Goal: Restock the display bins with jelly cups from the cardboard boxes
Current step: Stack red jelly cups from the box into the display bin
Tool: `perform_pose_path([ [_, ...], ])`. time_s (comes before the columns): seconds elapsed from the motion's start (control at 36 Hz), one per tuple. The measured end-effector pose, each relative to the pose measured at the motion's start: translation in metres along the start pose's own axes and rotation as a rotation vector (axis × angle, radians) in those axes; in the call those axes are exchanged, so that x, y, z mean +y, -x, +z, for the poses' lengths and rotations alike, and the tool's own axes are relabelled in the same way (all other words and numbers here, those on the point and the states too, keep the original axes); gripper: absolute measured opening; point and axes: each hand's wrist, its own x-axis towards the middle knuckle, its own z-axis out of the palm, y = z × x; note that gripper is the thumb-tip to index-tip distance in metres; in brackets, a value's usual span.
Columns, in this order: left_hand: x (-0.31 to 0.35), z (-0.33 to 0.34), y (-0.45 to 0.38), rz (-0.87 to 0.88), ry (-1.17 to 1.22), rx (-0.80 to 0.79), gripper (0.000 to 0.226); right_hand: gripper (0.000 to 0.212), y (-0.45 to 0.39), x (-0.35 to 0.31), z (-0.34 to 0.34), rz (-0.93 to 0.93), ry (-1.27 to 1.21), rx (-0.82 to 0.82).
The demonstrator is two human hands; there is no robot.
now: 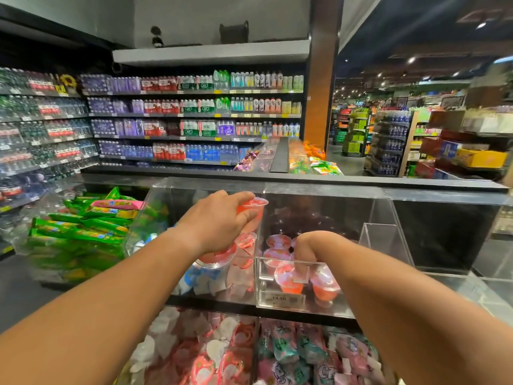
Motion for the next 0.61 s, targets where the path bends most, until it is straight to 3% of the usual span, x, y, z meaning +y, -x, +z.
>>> perform_pose_path([
  [0.14,-0.003,0.007,-0.001,-0.007,-0.015,-0.027,0.054,0.064,0.002,-0.005,-0.003,-0.004,0.021,0.003],
  [0.19,-0.002,0.009,-0.001,-0.001,-0.014,-0.033,0.054,0.054,0.006,-0.008,-0.002,-0.007,0.033,0.03],
  [0.31,0.004,0.012,-0.005,0.022,-0.01,-0.048,0.055,0.028,0.022,-0.01,-0.007,-0.096,-0.105,0.414],
  [0.36,0.007,0.013,-0.009,0.04,-0.006,-0.054,0.055,0.042,0.033,-0.007,-0.012,-0.254,-0.491,0.49],
  [0.42,0.011,0.014,-0.014,0.051,0.003,-0.064,0.054,0.063,0.051,-0.001,-0.02,-0.479,-0.889,0.393],
  [0.44,0.013,0.014,-0.016,0.055,0.009,-0.069,0.054,0.069,0.061,0.002,-0.024,-0.554,-0.976,0.337],
  [0.5,0.019,0.015,-0.021,0.072,0.022,-0.07,0.055,0.073,0.08,0.007,-0.031,-0.626,-0.983,0.299],
  [0.61,0.035,0.016,-0.027,0.099,0.051,-0.086,0.055,0.064,0.094,0.014,-0.038,-0.548,-0.931,0.403],
])
